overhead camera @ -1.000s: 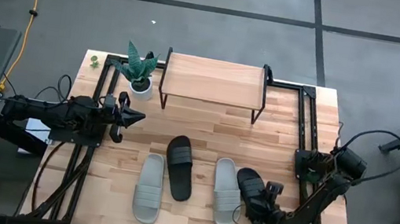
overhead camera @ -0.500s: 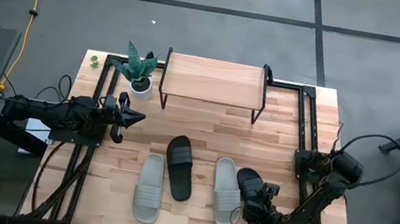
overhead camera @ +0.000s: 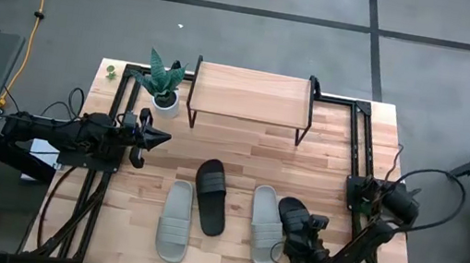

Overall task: Pick and place slides into the shelf
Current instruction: Put the right black slide on the shelf

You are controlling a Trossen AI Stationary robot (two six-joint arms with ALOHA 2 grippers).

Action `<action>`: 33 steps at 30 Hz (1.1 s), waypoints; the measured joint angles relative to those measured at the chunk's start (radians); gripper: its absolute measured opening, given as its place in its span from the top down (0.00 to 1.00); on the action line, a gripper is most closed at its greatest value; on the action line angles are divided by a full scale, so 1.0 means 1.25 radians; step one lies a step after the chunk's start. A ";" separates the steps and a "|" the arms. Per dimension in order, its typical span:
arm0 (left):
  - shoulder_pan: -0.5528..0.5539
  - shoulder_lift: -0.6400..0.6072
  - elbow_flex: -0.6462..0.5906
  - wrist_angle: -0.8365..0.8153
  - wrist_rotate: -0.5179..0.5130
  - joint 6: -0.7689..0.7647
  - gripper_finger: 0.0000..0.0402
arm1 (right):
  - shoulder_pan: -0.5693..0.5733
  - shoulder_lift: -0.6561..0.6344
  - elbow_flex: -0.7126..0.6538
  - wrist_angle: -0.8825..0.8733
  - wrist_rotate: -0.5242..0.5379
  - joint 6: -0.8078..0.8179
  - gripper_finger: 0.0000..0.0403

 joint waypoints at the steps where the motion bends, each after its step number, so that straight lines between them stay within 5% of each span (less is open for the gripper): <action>1: 0.000 0.000 0.000 0.000 0.000 0.000 1.00 | 0.000 0.004 0.000 -0.007 0.005 0.009 0.42; 15: 0.000 0.000 0.000 0.000 0.000 0.000 1.00 | 0.000 0.015 0.000 -0.016 0.027 0.041 0.45; 33: 0.000 0.000 0.000 0.000 0.000 0.000 1.00 | 0.000 0.015 0.000 -0.011 0.059 0.048 0.77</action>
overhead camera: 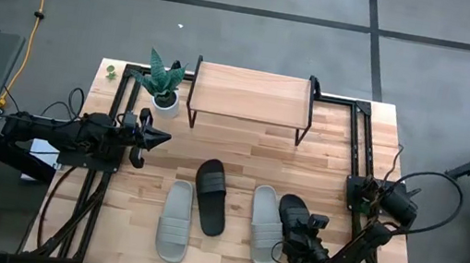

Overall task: Pick and place slides into the shelf
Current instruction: Put the right black slide on the shelf

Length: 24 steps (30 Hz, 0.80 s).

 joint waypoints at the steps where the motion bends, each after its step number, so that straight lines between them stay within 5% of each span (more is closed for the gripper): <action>1: 0.000 0.000 0.000 0.000 0.000 0.000 1.00 | 0.000 0.000 0.000 0.001 0.000 0.000 0.80; 7: 0.000 0.000 0.000 0.000 0.000 0.000 1.00 | 0.000 0.000 0.000 0.002 -0.005 0.000 0.98; 24: 0.000 0.000 0.000 0.000 0.000 0.000 1.00 | -0.017 -0.001 0.000 -0.088 0.003 0.024 1.00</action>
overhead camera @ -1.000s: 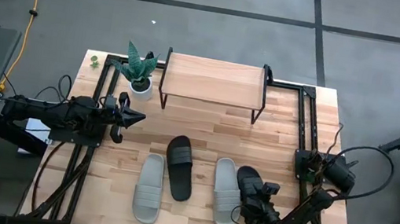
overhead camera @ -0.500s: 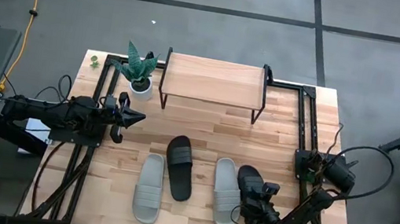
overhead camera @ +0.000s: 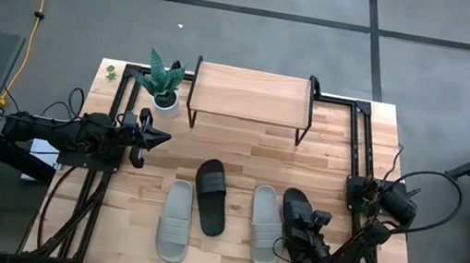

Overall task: Pick and place slides into the shelf
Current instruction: Put the right black slide on the shelf

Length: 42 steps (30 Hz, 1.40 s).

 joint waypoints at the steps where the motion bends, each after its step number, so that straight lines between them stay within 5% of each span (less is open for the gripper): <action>1: 0.000 0.000 0.000 0.000 0.000 0.000 1.00 | -0.004 0.000 0.000 -0.008 0.000 0.000 1.00; 42: 0.000 0.000 0.000 -0.002 0.000 0.000 1.00 | -0.213 -0.239 0.000 -0.033 0.252 -0.293 1.00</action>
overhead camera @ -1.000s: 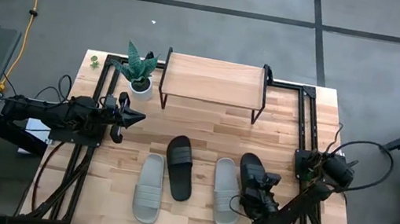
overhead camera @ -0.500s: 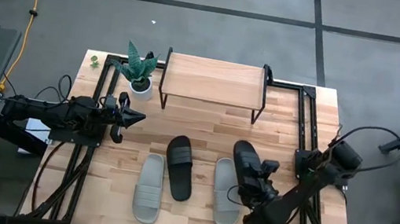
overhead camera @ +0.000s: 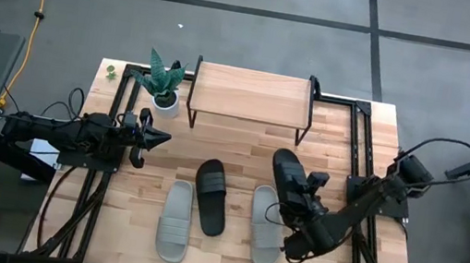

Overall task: Pick and place slides into the shelf
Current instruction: Put the right black slide on the shelf

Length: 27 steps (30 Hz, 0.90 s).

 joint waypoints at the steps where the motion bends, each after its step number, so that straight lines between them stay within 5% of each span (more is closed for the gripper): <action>1: 0.000 0.000 0.000 0.000 0.000 0.000 1.00 | -0.009 -0.004 0.000 0.000 0.000 -0.010 1.00; 27: 0.000 0.000 0.000 0.000 0.000 0.003 1.00 | -0.187 -0.199 0.000 0.002 0.111 -0.204 1.00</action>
